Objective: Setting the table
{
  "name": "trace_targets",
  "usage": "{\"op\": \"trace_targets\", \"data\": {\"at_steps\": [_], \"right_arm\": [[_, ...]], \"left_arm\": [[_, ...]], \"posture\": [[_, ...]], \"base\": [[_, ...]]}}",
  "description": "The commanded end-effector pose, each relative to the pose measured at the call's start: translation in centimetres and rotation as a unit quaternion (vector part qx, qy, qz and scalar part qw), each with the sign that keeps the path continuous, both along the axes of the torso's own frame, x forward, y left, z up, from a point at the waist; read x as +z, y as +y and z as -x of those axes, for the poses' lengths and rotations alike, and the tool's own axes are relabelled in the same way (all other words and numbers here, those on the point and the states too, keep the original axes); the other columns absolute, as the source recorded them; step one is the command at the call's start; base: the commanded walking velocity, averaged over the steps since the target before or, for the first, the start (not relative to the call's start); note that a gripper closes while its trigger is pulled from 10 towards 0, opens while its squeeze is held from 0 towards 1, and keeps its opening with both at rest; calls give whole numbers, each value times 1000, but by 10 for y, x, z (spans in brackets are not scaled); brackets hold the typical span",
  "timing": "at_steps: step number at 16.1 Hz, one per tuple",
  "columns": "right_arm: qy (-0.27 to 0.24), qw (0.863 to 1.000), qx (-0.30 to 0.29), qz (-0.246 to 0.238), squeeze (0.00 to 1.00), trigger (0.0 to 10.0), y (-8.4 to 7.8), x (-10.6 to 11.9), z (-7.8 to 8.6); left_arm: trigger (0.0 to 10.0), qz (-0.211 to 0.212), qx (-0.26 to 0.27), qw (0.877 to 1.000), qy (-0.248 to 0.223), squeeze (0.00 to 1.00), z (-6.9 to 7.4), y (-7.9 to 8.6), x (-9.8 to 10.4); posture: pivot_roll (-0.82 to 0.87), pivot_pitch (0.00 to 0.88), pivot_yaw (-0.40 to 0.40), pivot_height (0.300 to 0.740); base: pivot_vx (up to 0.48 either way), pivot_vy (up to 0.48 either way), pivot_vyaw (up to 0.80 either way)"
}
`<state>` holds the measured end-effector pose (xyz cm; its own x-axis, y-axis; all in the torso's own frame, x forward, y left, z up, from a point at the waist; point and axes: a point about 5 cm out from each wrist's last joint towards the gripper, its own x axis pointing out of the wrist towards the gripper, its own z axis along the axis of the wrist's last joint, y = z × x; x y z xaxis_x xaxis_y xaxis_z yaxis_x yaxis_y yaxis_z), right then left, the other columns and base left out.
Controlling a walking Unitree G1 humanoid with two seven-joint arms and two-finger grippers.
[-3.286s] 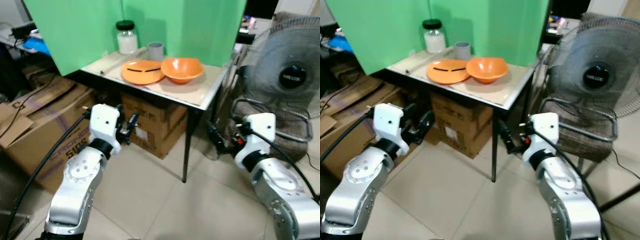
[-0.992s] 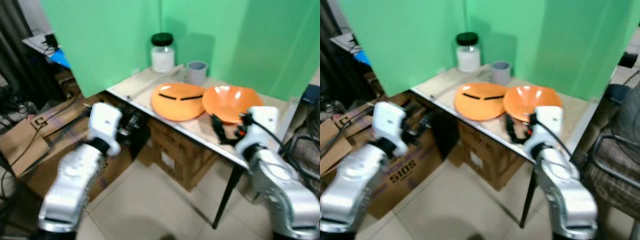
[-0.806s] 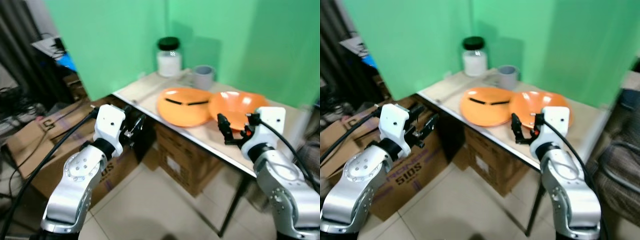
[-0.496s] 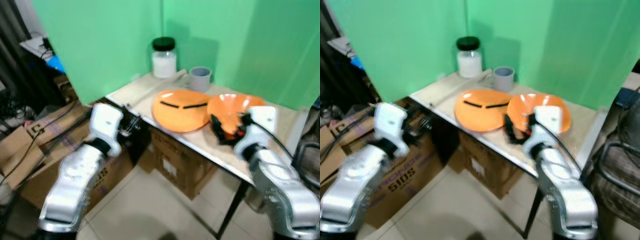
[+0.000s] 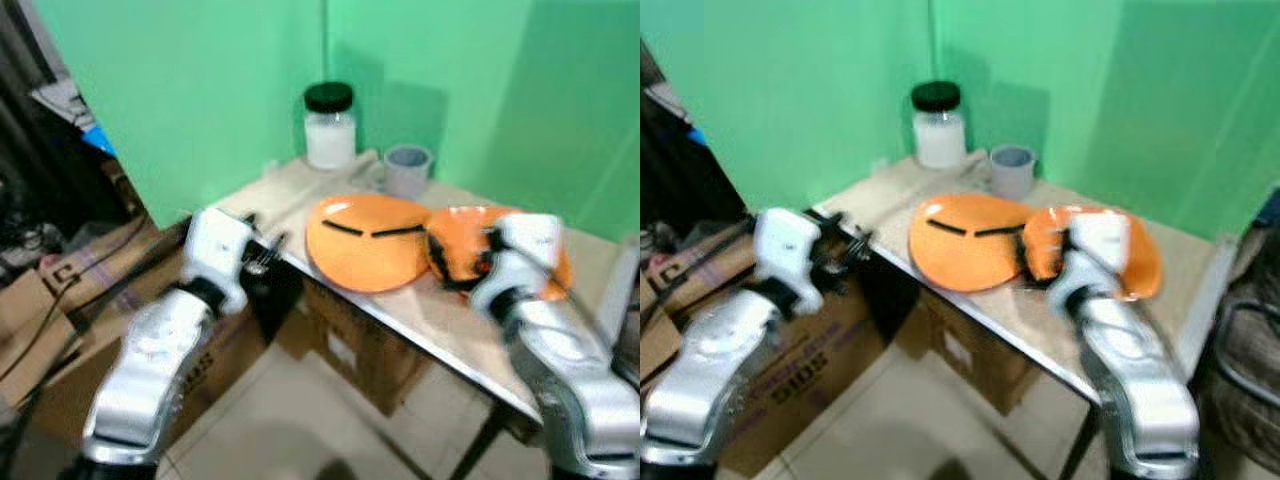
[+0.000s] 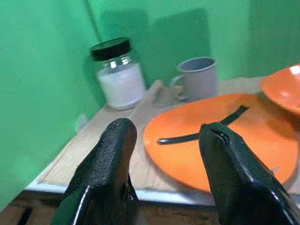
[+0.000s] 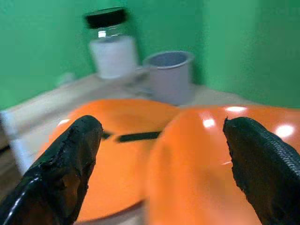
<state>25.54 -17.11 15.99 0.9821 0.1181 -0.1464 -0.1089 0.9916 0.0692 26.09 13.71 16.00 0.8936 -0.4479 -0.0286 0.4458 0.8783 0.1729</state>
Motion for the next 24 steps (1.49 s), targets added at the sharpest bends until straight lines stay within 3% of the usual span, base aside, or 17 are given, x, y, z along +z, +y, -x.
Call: {"op": "trace_targets", "data": {"at_steps": [1, 12, 16, 17, 18, 22, 23, 24], "right_arm": [[-7, 1000, 20, -9, 0, 10000, 11, 3, -1], [-7, 1000, 21, -9, 0, 10000, 12, 3, -2], [-18, 998, 52, 4, 0, 10000, 16, 9, -4], [-20, 997, 71, 14, 0, 10000, 19, 10, -5], [-21, 996, 80, 22, 0, 10000, 21, 10, -5], [-36, 991, 118, 50, 0, 10000, 34, 14, -15], [-40, 989, 128, 54, 0, 10000, 37, 16, -17], [-44, 988, 138, 59, 0, 10000, 39, 17, -18]], "left_arm": [[10000, -9, 13, 1000, -7, 0, -1, 10, 3], [10000, -17, 3, 1000, 1, 0, 0, 10, 0], [10000, -33, -8, 998, 55, 0, -2, 15, -16], [10000, -31, -2, 997, 77, 780, -5, 21, -22], [10000, -35, 2, 995, 92, 1000, -7, 25, -26], [10000, -80, 48, 983, 160, 1000, -22, 49, -45], [10000, -69, 44, 980, 180, 957, -23, 51, -48], [10000, -56, 34, 978, 199, 792, -24, 51, -50]], "posture": [[56, 0, 74, 740], [54, 0, 78, 740], [50, 0, 85, 740], [50, 0, 87, 740], [50, 0, 87, 740], [43, 0, 97, 740], [46, 0, 95, 740], [46, 0, 95, 740]], "base": [[330, 0, 0], [322, 0, -314], [60, 0, 0], [0, 0, 0], [0, 0, 0], [0, 0, 0], [0, 0, 0], [0, 0, 0]]}}
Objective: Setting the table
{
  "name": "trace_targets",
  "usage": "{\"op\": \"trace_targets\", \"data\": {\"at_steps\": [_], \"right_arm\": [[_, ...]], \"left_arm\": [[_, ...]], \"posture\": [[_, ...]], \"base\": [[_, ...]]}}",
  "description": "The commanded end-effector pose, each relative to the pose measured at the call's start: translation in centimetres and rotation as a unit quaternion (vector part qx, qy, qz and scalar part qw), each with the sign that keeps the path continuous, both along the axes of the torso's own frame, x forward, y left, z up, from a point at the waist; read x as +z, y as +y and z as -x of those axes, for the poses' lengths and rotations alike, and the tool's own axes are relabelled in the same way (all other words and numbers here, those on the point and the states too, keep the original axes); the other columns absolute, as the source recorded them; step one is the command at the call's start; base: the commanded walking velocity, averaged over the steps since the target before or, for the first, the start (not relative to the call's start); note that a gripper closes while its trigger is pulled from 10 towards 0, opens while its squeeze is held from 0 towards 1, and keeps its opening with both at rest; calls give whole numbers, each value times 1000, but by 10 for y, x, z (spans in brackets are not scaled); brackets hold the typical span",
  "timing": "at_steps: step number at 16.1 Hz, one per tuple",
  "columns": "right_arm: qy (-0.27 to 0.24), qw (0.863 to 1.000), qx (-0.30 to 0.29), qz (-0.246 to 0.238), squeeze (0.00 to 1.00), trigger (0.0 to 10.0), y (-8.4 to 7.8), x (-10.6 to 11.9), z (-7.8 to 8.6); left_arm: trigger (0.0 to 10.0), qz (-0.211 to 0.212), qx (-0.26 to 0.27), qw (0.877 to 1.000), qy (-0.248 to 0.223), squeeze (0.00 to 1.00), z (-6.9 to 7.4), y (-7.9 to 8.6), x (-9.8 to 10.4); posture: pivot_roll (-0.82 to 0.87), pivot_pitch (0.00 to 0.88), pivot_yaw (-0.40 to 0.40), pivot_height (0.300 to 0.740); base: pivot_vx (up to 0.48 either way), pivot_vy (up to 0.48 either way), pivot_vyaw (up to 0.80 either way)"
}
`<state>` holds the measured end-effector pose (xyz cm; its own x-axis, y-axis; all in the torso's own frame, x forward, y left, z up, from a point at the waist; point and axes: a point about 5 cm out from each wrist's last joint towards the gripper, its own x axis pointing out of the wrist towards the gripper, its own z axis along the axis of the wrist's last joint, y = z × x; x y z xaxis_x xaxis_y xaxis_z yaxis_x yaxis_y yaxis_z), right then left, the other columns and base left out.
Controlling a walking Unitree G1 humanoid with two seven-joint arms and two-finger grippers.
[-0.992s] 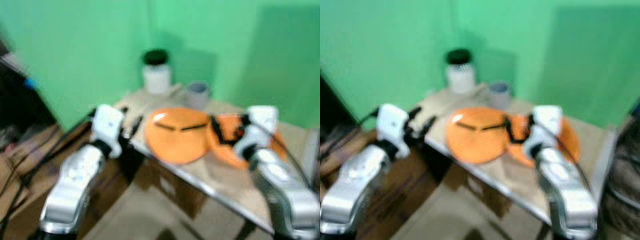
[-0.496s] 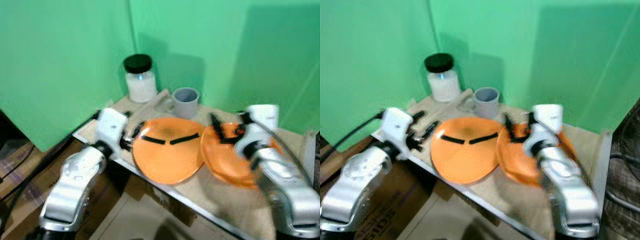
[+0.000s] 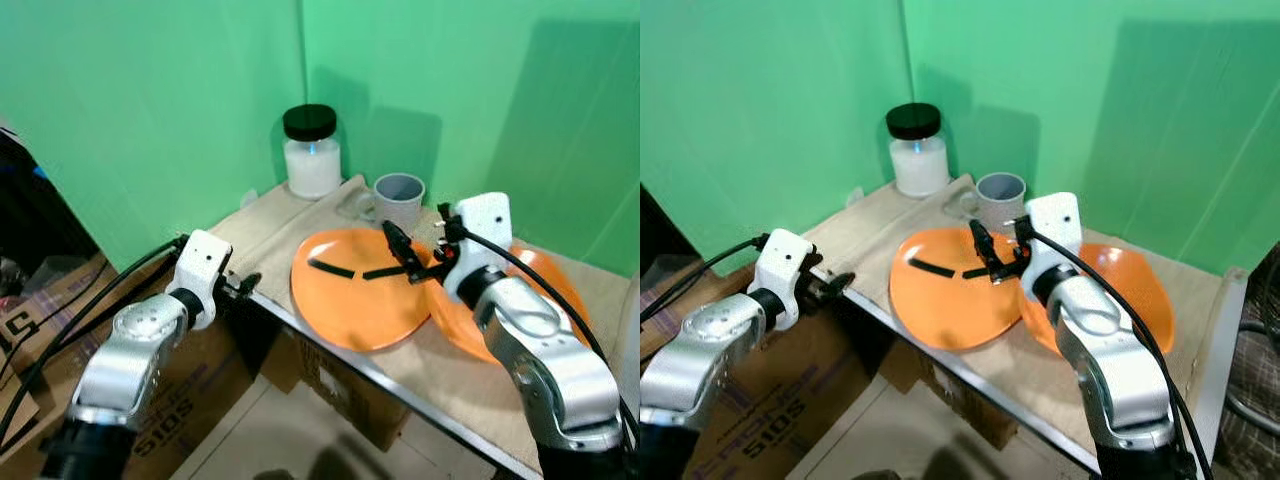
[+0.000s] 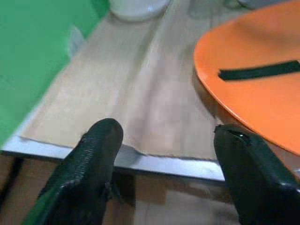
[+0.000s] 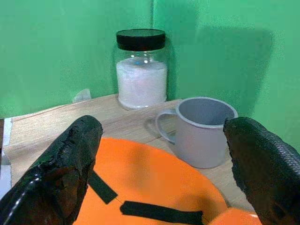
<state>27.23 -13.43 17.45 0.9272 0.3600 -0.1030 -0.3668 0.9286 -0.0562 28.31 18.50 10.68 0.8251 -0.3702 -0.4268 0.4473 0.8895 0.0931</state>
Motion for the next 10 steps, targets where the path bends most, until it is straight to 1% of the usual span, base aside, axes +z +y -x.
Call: {"op": "trace_targets", "data": {"at_steps": [1, 2, 3, 4, 6, 7, 8, 9, 10], "right_arm": [[-10, 1000, 16, 7, 0, 10000, 5, 3, -2], [-13, 999, 30, 13, 0, 10000, 8, 4, -1], [-15, 999, 43, 19, 0, 10000, 10, 4, -1], [-16, 998, 58, 26, 0, 10000, 13, 3, 1], [-15, 997, 66, 28, 0, 10000, 14, 1, 2], [-15, 997, 71, 29, 0, 10000, 15, 1, 2], [-12, 995, 89, 34, 0, 10000, 17, -1, 6], [-8, 993, 114, 34, 0, 10000, 17, -2, 13], [-4, 992, 124, 33, 0, 10000, 17, -2, 16]], "left_arm": [[10000, 13, -2, 1000, 18, 541, -2, 4, 0], [10000, 34, -6, 998, 46, 0, -1, 4, -5], [10000, 68, -6, 995, 71, 0, -2, 4, -9], [10000, 134, -6, 986, 104, 0, -4, 4, -13], [10000, 181, -14, 977, 116, 0, -9, 2, -11], [10000, 196, -22, 973, 119, 0, -10, 0, -10], [10000, 226, -35, 964, 134, 0, -12, -4, -9], [10000, 251, -54, 955, 148, 0, -13, -11, -8], [10000, 265, -64, 950, 155, 0, -12, -14, -7]], "posture": [[46, 0, 96, 740], [46, 0, 95, 740], [46, 0, 94, 740], [45, 0, 94, 740], [43, 0, 98, 740], [43, 0, 98, 740], [40, 0, 102, 740], [38, 0, 107, 740], [36, 0, 110, 740]], "base": [[0, 0, 0], [0, 0, 0], [0, 0, 0], [0, 0, 0], [0, 0, 0], [0, 0, 0], [0, 0, 0], [0, 0, 0], [0, 0, 0]]}}
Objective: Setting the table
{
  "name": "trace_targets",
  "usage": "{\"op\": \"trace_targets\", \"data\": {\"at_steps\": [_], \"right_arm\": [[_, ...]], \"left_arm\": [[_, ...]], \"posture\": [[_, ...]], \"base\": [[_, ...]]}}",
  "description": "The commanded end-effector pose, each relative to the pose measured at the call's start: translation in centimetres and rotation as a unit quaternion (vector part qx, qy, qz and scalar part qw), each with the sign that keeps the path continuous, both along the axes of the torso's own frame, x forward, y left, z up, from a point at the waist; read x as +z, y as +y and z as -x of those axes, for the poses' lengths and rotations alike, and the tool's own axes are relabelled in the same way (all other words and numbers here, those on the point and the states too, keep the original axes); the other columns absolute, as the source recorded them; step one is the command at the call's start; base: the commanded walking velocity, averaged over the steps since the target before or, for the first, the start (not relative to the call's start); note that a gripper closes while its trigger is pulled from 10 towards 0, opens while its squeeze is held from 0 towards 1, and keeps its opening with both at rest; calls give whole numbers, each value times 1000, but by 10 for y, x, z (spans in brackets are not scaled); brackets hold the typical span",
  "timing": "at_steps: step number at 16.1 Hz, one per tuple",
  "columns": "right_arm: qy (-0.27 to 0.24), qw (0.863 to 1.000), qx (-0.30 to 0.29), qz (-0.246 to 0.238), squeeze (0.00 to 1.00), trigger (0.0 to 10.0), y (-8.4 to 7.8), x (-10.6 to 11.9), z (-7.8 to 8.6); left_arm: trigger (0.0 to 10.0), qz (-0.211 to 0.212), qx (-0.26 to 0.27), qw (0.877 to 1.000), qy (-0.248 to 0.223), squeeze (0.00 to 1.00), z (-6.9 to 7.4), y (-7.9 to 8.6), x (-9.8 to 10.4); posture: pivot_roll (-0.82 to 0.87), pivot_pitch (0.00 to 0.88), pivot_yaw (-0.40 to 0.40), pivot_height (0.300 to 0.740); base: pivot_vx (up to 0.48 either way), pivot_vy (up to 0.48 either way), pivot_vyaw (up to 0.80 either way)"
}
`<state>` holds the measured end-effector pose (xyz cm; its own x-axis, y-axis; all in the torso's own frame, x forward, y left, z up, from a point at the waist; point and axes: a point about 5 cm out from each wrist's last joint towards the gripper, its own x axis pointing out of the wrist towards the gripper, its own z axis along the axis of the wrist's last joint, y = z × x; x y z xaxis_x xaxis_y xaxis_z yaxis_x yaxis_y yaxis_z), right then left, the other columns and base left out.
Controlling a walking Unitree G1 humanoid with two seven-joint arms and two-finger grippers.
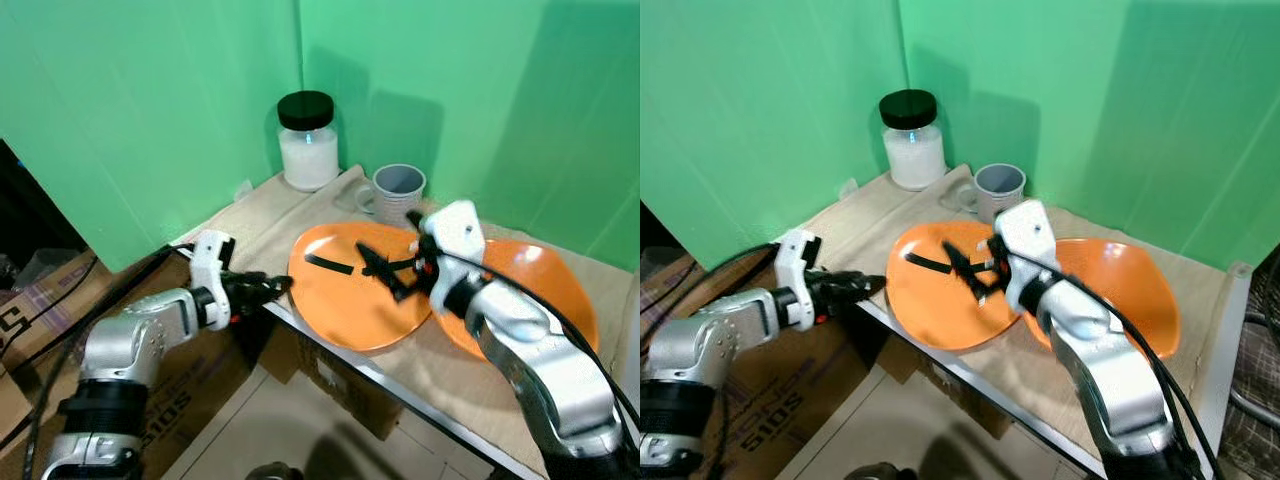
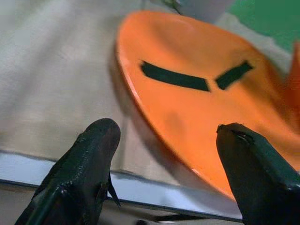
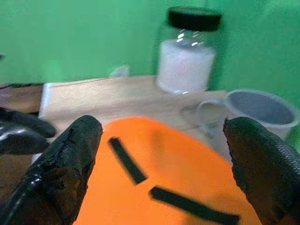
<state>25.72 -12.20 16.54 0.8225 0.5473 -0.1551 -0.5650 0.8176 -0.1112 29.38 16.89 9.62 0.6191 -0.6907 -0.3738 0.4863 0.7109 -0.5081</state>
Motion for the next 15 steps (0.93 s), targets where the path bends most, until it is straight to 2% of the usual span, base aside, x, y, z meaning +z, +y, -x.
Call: {"op": "trace_targets", "data": {"at_steps": [1, 5, 9, 10, 11, 12, 13, 14, 15], "right_arm": [[-3, 999, 32, -9, 0, 10000, 1, 6, 7], [8, 998, 62, 7, 0, 10000, -4, 3, 15], [23, 994, 103, 6, 0, 10000, -4, 1, 25], [26, 994, 109, 8, 0, 10000, -4, 0, 26], [27, 994, 110, 9, 0, 10000, -4, 0, 27], [28, 993, 112, 9, 0, 10000, -4, 0, 27], [28, 993, 113, 9, 0, 10000, -4, 0, 28], [28, 993, 114, 9, 0, 10000, -4, 0, 28], [29, 993, 117, 10, 0, 10000, -3, 0, 28]], "left_arm": [[10000, 32, -19, 999, 14, 0, -1, -5, 5], [10000, 62, -4, 997, 54, 0, -9, -12, 0], [10000, 104, -13, 993, 59, 0, -13, -18, 4], [6353, 116, -12, 992, 52, 0, -14, -19, 4], [4745, 123, -11, 991, 49, 0, -15, -19, 5], [1529, 146, -15, 988, 38, 0, -15, -20, 8], [1059, 153, -19, 987, 34, 0, -15, -21, 10], [0, 163, -24, 986, 27, 0, -15, -23, 11], [0, 176, -28, 984, 24, 0, -15, -24, 12]], "posture": [[32, 0, 114, 740], [25, 0, 123, 740], [24, 0, 126, 740], [24, 0, 126, 740], [24, 0, 126, 740], [23, 0, 127, 740], [23, 0, 127, 740], [23, 0, 127, 740], [23, 0, 126, 740]], "base": [[0, 0, 0], [0, 0, 0], [0, 0, 0], [0, 0, 0], [0, 0, 0], [0, 0, 0], [0, 0, 0], [0, 0, 0], [0, 0, 0]]}}
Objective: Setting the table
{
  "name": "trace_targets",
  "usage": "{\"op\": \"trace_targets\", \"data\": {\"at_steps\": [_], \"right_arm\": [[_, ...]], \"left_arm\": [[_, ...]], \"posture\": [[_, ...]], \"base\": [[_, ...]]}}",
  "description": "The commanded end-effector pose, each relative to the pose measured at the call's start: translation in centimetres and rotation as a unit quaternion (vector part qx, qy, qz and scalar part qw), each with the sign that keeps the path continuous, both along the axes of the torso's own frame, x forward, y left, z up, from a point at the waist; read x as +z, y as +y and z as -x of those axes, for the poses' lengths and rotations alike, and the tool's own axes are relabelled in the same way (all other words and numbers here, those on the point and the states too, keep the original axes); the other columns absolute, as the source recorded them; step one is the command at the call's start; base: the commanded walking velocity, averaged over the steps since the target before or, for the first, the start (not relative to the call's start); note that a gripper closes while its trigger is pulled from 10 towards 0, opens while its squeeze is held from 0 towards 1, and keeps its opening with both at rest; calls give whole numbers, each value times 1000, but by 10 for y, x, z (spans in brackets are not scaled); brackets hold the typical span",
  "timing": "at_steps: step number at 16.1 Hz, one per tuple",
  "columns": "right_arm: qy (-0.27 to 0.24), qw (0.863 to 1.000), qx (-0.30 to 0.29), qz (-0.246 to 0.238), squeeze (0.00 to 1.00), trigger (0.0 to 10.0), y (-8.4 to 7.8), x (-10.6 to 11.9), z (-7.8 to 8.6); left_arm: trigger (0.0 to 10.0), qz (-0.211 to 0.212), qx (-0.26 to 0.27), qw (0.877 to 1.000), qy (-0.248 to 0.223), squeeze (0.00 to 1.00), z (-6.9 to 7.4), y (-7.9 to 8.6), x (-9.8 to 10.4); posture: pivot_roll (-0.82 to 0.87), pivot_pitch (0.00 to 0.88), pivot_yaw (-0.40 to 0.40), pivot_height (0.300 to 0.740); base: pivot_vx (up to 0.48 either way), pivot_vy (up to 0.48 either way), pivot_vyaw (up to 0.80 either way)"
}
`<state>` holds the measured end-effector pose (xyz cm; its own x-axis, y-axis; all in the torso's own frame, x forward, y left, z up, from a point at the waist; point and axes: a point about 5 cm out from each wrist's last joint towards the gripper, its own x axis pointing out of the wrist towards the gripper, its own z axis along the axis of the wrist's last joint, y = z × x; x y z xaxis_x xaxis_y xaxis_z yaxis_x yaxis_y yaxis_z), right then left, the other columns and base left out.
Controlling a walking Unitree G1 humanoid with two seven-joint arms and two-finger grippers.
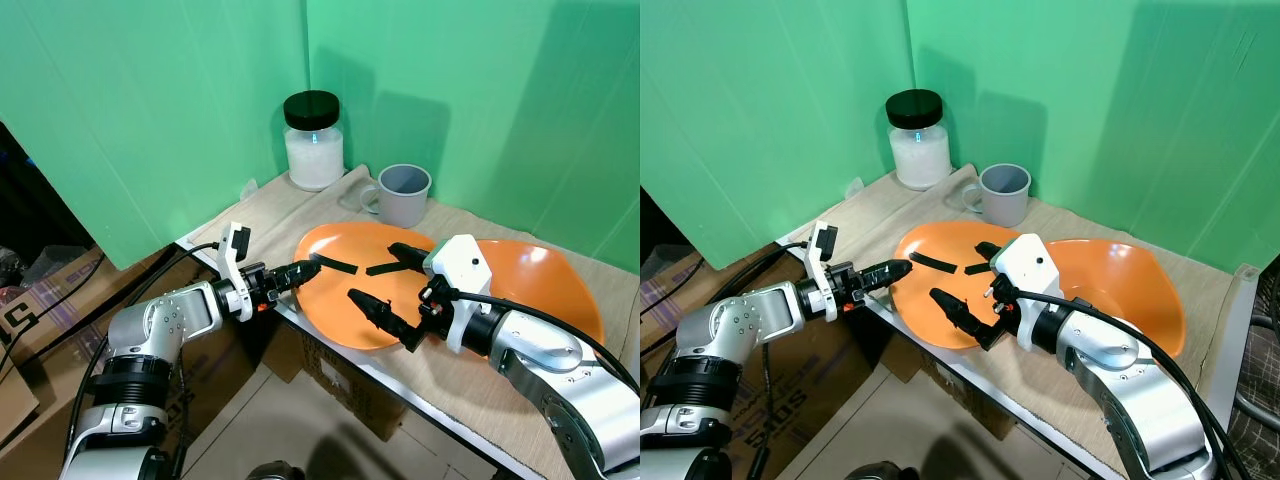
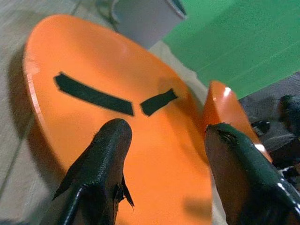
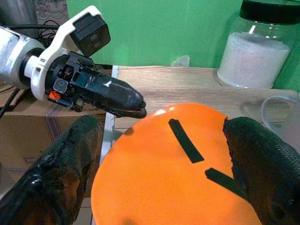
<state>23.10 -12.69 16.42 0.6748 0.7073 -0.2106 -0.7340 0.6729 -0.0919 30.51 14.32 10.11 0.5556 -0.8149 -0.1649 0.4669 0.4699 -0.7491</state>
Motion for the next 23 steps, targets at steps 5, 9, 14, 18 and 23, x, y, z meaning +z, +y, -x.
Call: {"op": "trace_targets", "data": {"at_steps": [5, 9, 14, 18, 23], "right_arm": [[2, 1000, 12, 0, 0, 10000, 2, 1, 3], [4, 1000, 13, 3, 0, 10000, 2, 0, 4], [3, 1000, 14, 6, 0, 10000, 3, -1, 2], [4, 999, 7, 35, 0, 10000, 8, -5, -6], [5, 999, -24, 43, 0, 10000, 16, -14, -20]], "left_arm": [[0, 18, 13, 1000, -17, 0, -4, 2, 3], [10000, -43, 39, 998, -17, 0, -2, 13, -8], [10000, -169, 110, 974, -100, 1000, -15, 45, -3], [10000, -198, 85, 972, -96, 1000, -15, 39, -16], [10000, -224, 92, 965, -100, 1000, -21, 34, -25]], "posture": [[20, 0, 126, 740], [21, 0, 127, 740], [26, 0, 117, 740], [12, 0, 117, 740], [5, 0, 121, 740]], "base": [[0, 0, 0], [0, 0, 0], [0, 0, 0], [0, 0, 0], [0, 0, 0]]}}
